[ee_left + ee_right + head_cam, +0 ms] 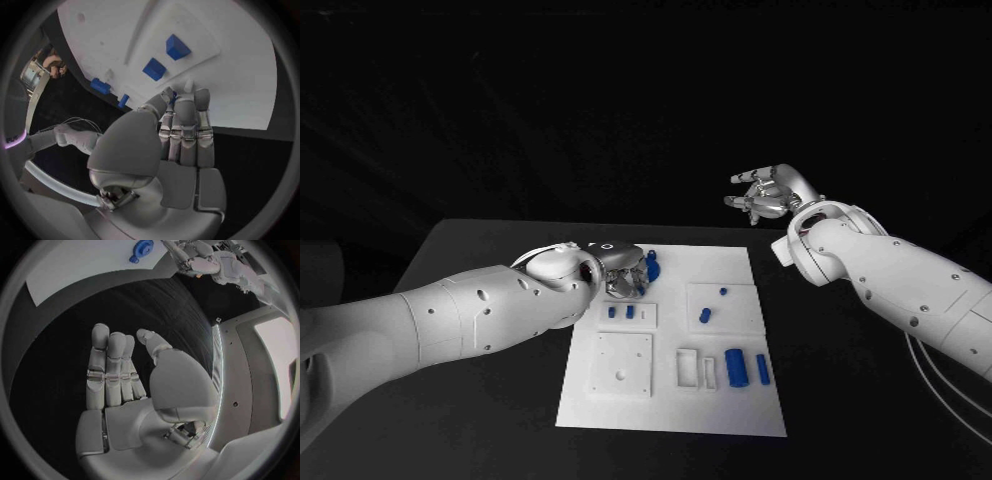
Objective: Assemble the parts on the task board
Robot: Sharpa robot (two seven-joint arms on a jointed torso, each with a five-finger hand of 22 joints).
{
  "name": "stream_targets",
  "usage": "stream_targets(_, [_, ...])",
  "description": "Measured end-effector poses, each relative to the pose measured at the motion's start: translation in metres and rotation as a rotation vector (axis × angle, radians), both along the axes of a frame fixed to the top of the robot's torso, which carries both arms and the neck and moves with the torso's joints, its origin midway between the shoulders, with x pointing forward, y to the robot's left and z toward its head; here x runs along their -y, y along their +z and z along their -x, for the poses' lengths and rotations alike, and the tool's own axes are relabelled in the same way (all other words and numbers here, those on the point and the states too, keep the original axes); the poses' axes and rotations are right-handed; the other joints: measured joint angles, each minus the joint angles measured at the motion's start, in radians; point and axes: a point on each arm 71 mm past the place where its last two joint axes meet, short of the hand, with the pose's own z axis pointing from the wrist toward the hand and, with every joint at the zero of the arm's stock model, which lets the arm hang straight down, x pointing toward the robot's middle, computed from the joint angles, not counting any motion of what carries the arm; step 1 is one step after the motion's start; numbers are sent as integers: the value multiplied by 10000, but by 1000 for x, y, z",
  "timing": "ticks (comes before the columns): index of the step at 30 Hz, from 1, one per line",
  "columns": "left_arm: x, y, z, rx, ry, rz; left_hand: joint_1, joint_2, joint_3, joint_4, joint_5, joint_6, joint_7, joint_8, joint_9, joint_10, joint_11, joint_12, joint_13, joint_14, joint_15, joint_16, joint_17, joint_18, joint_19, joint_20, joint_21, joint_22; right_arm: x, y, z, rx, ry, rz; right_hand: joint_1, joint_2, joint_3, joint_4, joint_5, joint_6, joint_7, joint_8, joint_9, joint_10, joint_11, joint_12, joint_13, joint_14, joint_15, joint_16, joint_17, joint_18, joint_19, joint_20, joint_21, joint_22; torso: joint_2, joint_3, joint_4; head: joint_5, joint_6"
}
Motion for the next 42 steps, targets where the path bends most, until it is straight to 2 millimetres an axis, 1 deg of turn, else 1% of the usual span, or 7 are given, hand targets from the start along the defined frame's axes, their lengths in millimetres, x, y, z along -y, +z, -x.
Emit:
stream_targets(4, [-6,9,1,-6,143,336,0,0,0,0,-1,0,0,0,-2,0,0,0,0,0,0,0,1,-1,0,0,1,-1,1,0,0,-1,-13,7,0,0,0,0,0,-10,10,0,0,0,0,0,0,0,0,0,0,1,0,0,0,0,-7,0,8,14,5])
stream_targets(9, [-15,16,4,-92,327,615,0,-1,0,0,-3,-1,0,-1,-5,0,1,0,-1,0,0,-40,1,-2,0,0,1,-1,2,0,0,-3,-35,18,0,0,0,0,0,-12,12,0,0,1,-1,0,0,0,0,0,0,1,0,0,0,0,-7,-4,17,32,11])
stream_targets(13, [-24,18,6,-185,500,713,0,-1,0,0,-3,-1,0,-1,-7,0,0,0,-2,0,0,-40,1,-3,0,0,1,-2,3,0,0,-5,-51,26,0,0,0,0,0,-13,13,0,0,1,-1,0,0,0,0,0,0,0,0,0,0,0,-7,-6,17,37,21])
stream_targets(20, [-35,18,7,-345,791,728,0,-1,0,0,-4,-1,0,-1,-6,-1,1,-1,-4,0,0,-40,2,-3,0,0,1,7,5,0,0,-7,-87,46,0,0,0,0,0,-15,15,0,0,2,-2,0,0,0,0,0,0,0,0,0,0,0,0,-11,13,43,6])
stream_targets(30, [-38,16,4,-438,959,655,0,-2,0,0,-5,-2,0,-1,-3,-4,-2,-1,-7,0,0,-40,2,-4,0,1,1,5,5,0,0,-8,-85,44,0,0,0,0,0,-22,23,0,0,3,-3,0,0,0,0,0,0,1,0,0,0,0,16,-8,-20,79,-13])
stream_targets(38, [-37,12,1,-478,1022,542,0,-3,0,0,-5,-3,-1,-2,-5,-6,-3,-1,-8,0,0,-40,10,-5,-1,1,1,4,5,0,0,-10,-84,42,0,0,11,45,45,4,-4,0,0,19,-19,0,0,0,0,0,0,0,0,0,0,0,17,4,-23,79,-28])
stream_targets(42, [-36,9,0,-520,1030,462,0,-3,0,0,-5,-3,-1,-2,-6,-7,-4,-1,-8,0,0,-40,12,-6,-1,1,1,4,4,0,0,-11,-79,39,0,0,0,56,47,4,-4,0,0,19,-19,0,0,0,0,0,0,0,0,0,0,0,17,4,-23,77,-31])
